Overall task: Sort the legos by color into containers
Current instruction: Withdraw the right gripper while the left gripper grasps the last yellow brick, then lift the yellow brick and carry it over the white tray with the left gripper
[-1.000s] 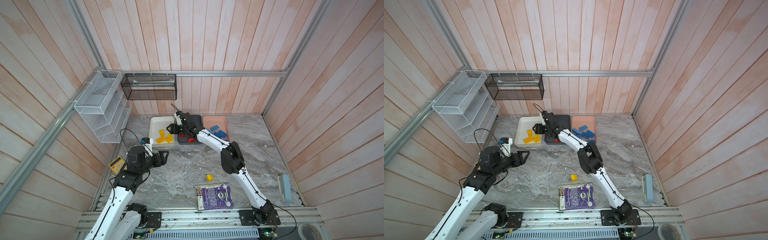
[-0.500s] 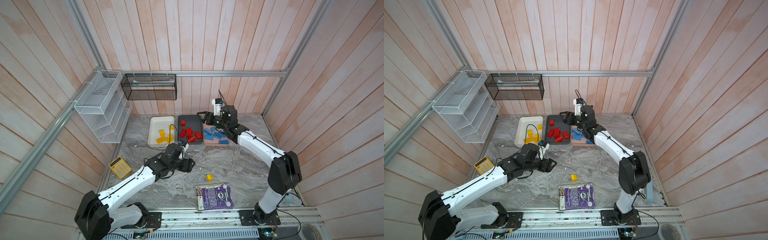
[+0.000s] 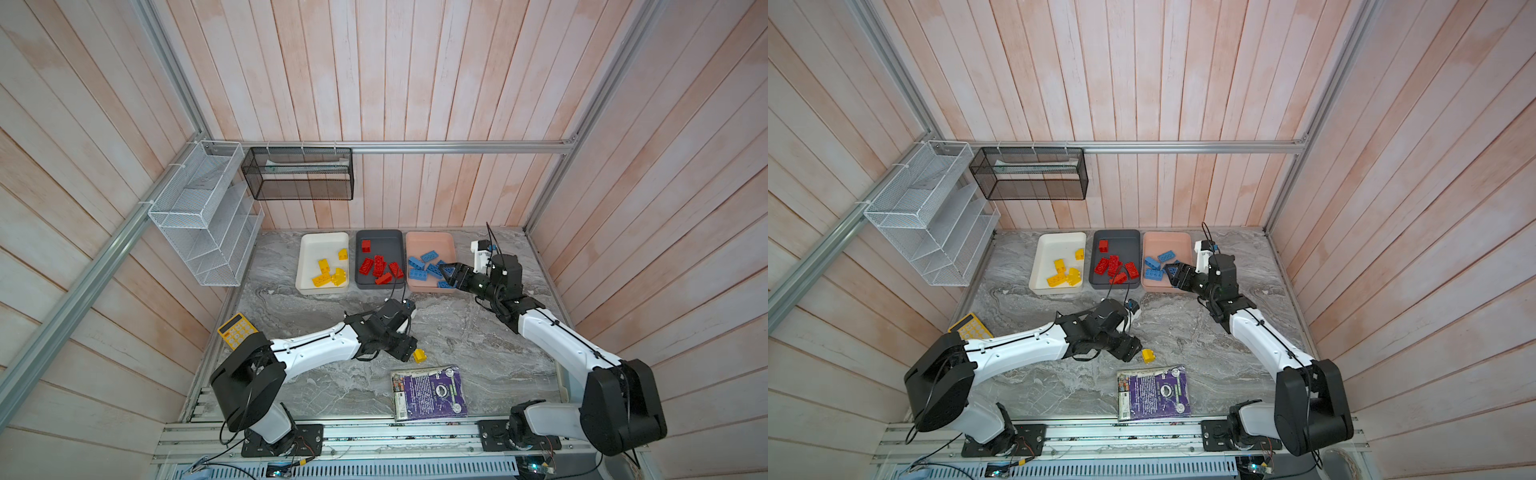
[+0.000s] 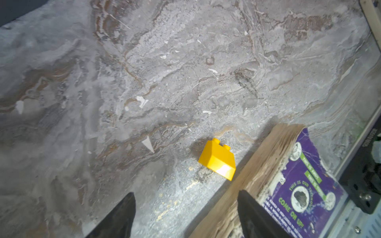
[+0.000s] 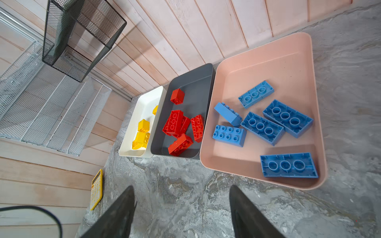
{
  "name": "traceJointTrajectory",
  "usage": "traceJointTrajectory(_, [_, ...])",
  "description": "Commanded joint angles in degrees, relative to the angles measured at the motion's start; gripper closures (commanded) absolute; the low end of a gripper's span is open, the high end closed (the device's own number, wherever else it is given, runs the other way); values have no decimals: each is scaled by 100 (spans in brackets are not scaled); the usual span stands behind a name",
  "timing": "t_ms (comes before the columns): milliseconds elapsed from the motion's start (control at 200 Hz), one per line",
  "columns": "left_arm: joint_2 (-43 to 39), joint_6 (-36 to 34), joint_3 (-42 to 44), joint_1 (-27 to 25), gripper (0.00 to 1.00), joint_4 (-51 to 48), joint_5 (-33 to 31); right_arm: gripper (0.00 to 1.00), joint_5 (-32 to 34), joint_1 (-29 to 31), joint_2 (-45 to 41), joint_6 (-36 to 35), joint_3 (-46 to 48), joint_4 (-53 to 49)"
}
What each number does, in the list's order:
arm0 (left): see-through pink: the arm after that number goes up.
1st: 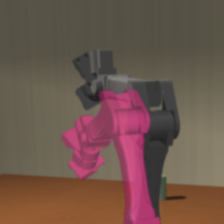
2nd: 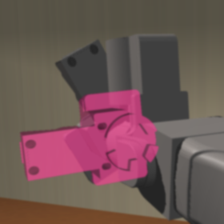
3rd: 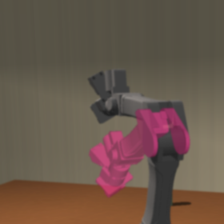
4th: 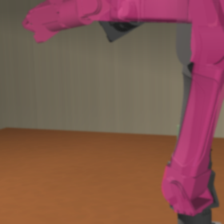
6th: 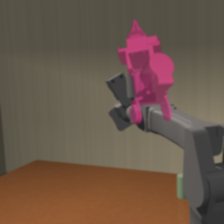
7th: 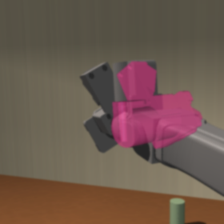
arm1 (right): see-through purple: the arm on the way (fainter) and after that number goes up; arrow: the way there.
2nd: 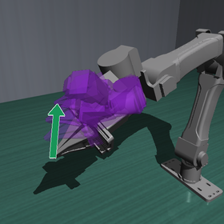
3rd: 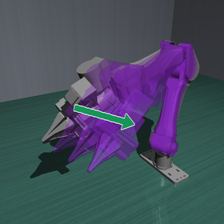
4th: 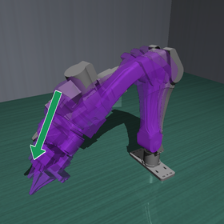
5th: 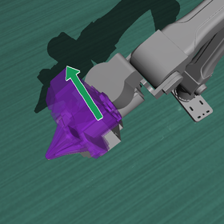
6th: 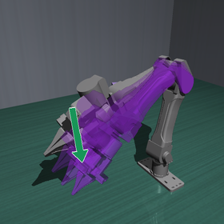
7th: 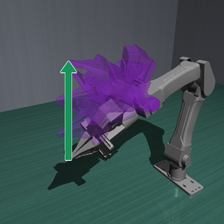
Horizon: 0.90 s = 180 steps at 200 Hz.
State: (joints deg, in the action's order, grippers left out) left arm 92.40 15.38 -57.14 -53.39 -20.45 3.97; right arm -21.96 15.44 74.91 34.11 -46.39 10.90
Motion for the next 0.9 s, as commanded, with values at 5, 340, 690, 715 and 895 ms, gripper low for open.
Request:
traceJointTrajectory(5, [316,-182,-276,-84,21,140,-103,27,-188,-84,-126,-98,221,17])
traceJointTrajectory(340, [935,-257,-570,-519,21,43,-315,27,-318,-229,-205,-12,579,167])
traceJointTrajectory(690, [1405,-145,-899,-511,33,-242,-892,27,-293,-261,-293,-28,623,150])
traceJointTrajectory(715, [1420,-148,-924,-508,33,-258,-947,27,-292,-265,-293,-28,629,156])
traceJointTrajectory(895, [1506,-224,-1043,-458,39,-278,-1030,27,-276,-274,-331,-36,632,131])
